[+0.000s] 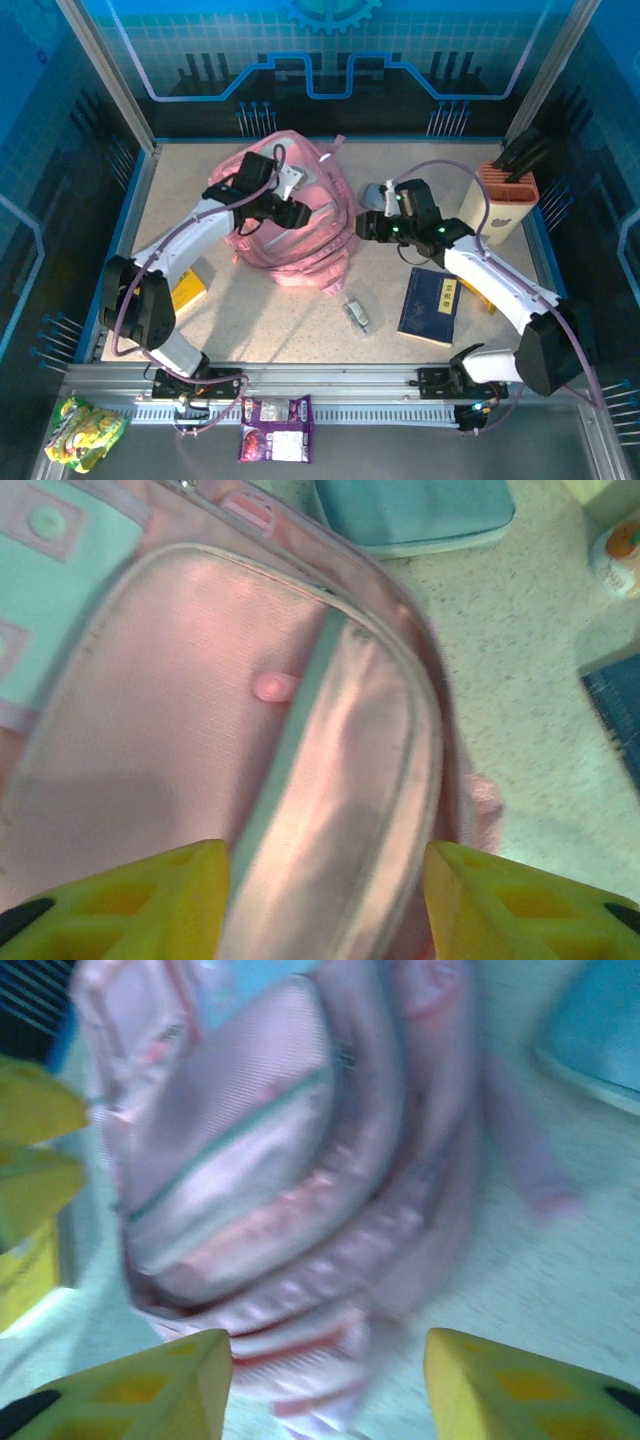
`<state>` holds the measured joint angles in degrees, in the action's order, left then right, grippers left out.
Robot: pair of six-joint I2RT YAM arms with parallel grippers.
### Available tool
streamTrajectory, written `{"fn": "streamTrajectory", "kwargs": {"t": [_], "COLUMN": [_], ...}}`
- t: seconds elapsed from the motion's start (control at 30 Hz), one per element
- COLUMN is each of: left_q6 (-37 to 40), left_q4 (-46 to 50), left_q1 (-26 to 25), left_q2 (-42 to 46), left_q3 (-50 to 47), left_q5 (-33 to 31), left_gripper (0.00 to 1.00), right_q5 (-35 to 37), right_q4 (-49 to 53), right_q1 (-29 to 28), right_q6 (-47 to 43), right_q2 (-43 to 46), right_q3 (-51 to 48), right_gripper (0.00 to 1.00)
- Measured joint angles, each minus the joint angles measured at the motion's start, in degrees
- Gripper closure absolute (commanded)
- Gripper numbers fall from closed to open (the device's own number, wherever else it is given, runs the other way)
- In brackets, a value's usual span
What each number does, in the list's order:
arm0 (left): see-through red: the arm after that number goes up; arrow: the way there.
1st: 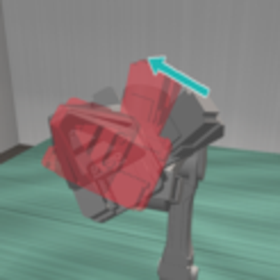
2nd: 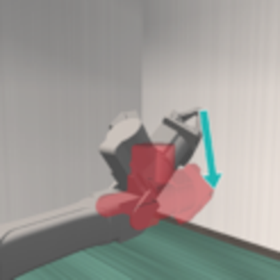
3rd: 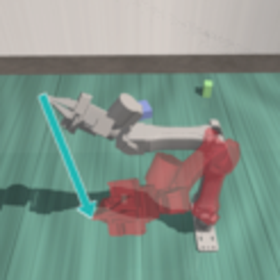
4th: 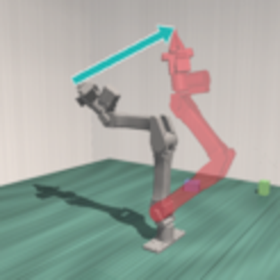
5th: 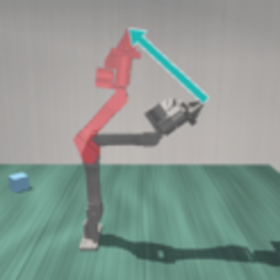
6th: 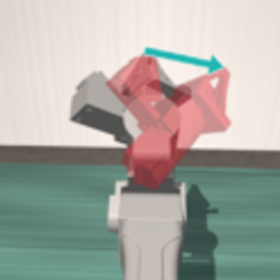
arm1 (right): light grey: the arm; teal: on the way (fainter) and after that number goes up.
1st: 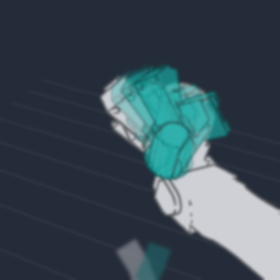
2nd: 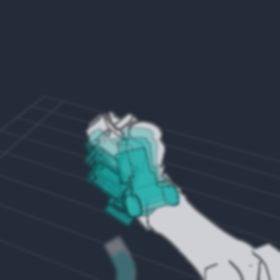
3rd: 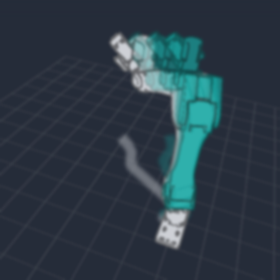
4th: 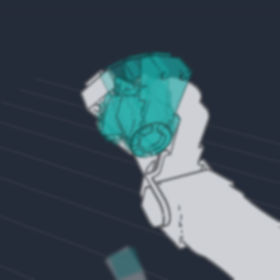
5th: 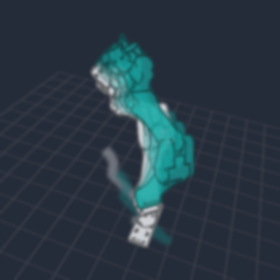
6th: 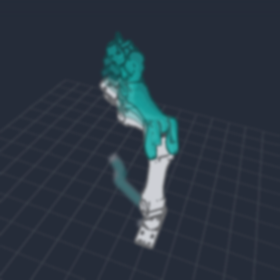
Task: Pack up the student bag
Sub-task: Close the student bag at the center of the table, then move the book to the center of the table.
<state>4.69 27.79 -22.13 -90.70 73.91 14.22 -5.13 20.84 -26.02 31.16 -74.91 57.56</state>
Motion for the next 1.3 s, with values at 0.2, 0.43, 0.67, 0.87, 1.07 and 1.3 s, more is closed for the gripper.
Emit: {"fn": "streamTrajectory", "kwargs": {"t": [0.2, 0.43, 0.67, 0.87, 1.07, 1.3], "left_q6": [-19.17, -40.98, -52.89, -57.29, -58.77, -58.71], "left_q4": [-10.47, -24.11, -32.68, -36.02, -35.15, -30.14], "left_q1": [-8.98, -21.18, -29.18, -30.56, -30.56, -30.49], "left_q2": [6.95, 7.02, -0.24, -5.88, -7.96, -9.97], "left_q3": [-8.00, -16.35, -17.22, -16.31, -15.10, -9.99], "left_q5": [-0.90, -5.70, -8.98, -9.11, -12.07, -14.93], "left_gripper": [0.38, 0.37, 0.37, 0.39, 0.42, 0.45], "right_q5": [7.48, 12.57, 16.04, 14.91, 10.97, 3.72], "right_q4": [12.81, 22.21, 23.65, 20.35, 16.17, 11.76], "right_q1": [8.76, 17.75, 20.79, 23.06, 18.18, 13.20], "right_q6": [3.17, 6.93, 10.01, 11.17, 13.94, 16.28], "right_q2": [10.62, 17.84, 16.85, 12.96, 8.04, 7.52], "right_q3": [-5.97, -14.86, -21.42, -26.25, -27.06, -25.62], "right_gripper": [0.22, 0.09, 0.00, 0.00, 0.02, 0.16]}}
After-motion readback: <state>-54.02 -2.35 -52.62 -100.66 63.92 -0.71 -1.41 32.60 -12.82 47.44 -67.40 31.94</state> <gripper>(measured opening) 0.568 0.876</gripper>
